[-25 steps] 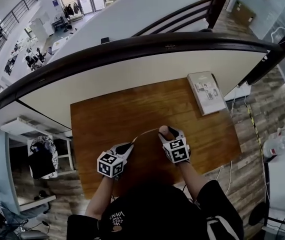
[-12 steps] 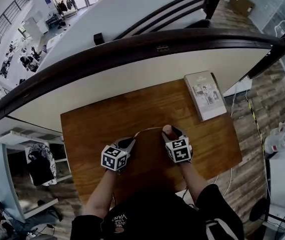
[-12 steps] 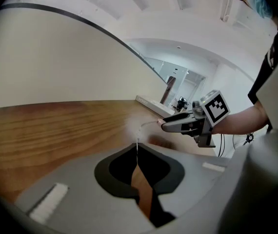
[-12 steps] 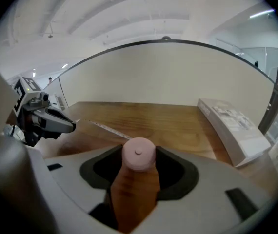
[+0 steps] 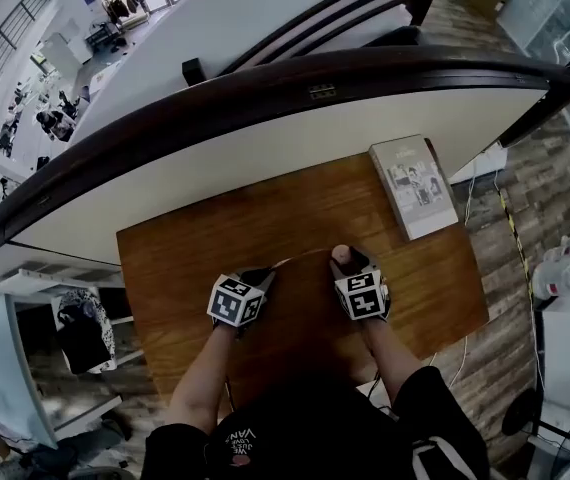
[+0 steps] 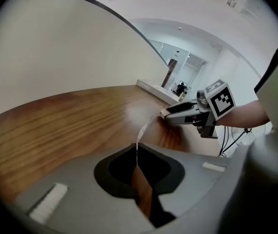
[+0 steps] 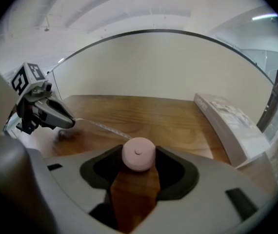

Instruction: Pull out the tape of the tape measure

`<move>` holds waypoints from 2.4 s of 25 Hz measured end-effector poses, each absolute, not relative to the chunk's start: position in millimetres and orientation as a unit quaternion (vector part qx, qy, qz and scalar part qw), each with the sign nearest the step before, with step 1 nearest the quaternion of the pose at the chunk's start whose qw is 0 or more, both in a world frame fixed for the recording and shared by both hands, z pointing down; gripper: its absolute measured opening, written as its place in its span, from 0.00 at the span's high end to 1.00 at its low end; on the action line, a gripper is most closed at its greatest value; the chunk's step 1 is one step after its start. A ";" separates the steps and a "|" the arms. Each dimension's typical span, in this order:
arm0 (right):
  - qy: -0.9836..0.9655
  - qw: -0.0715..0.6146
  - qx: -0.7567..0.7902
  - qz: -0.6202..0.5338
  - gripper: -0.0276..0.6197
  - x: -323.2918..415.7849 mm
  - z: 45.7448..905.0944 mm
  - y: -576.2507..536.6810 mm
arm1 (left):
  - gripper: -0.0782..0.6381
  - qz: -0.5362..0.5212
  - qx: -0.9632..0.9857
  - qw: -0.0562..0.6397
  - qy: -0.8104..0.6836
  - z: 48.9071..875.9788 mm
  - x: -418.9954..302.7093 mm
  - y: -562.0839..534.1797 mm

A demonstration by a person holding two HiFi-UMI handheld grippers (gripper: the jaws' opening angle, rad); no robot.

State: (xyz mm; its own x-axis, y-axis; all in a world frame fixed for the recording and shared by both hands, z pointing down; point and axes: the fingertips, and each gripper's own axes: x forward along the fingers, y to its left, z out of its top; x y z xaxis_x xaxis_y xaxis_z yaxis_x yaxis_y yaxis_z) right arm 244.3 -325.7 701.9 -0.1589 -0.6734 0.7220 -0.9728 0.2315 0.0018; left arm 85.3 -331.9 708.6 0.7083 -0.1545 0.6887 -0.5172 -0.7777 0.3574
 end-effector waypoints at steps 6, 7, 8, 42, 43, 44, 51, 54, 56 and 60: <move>-0.714 0.323 0.566 0.255 0.62 241.3 711.7 -323.0 | 0.87 0.357 0.872 0.280 -0.187 718.0 85.6 -330.4; -0.714 0.322 0.567 0.254 0.62 241.2 712.3 -323.0 | 0.86 0.360 0.870 0.282 -0.187 719.4 85.0 -329.6; -0.714 0.322 0.567 0.254 0.62 240.9 712.5 -322.9 | 0.86 0.363 0.868 0.283 -0.188 720.5 84.3 -329.1; -0.714 0.156 0.654 0.194 0.71 180.3 581.7 -209.3 | 0.68 0.186 0.927 0.177 -0.274 590.8 25.6 -259.1; -0.714 0.153 0.656 0.192 0.72 176.4 577.6 -202.9 | 0.68 0.182 0.928 0.174 -0.275 586.0 21.4 -253.0; -0.714 0.150 0.657 0.190 0.73 172.9 573.7 -196.7 | 0.68 0.178 0.929 0.170 -0.276 581.4 17.2 -247.1; -0.711 0.140 0.667 0.173 0.79 151.9 554.4 -151.8 | 0.72 0.153 0.935 0.151 -0.283 559.0 -10.1 -204.4; -0.711 0.136 0.669 0.168 0.81 142.6 549.3 -133.3 | 0.75 0.147 0.937 0.145 -0.283 554.1 -19.8 -186.6; -0.710 0.134 0.671 0.165 0.82 138.3 546.4 -121.6 | 0.76 0.144 0.938 0.142 -0.282 550.8 -24.2 -174.9; -0.710 0.130 0.673 0.162 0.84 131.9 544.1 -100.7 | 0.79 0.141 0.939 0.137 -0.281 549.1 -30.6 -153.1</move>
State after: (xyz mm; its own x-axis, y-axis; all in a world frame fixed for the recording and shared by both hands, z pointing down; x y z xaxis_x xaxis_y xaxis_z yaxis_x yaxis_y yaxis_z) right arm 131.9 -100.7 544.1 -0.0611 -0.9134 0.4024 -0.9976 0.0425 -0.0550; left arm -30.6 -153.1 549.1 0.8024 -0.4892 0.3417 -0.5665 -0.8045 0.1785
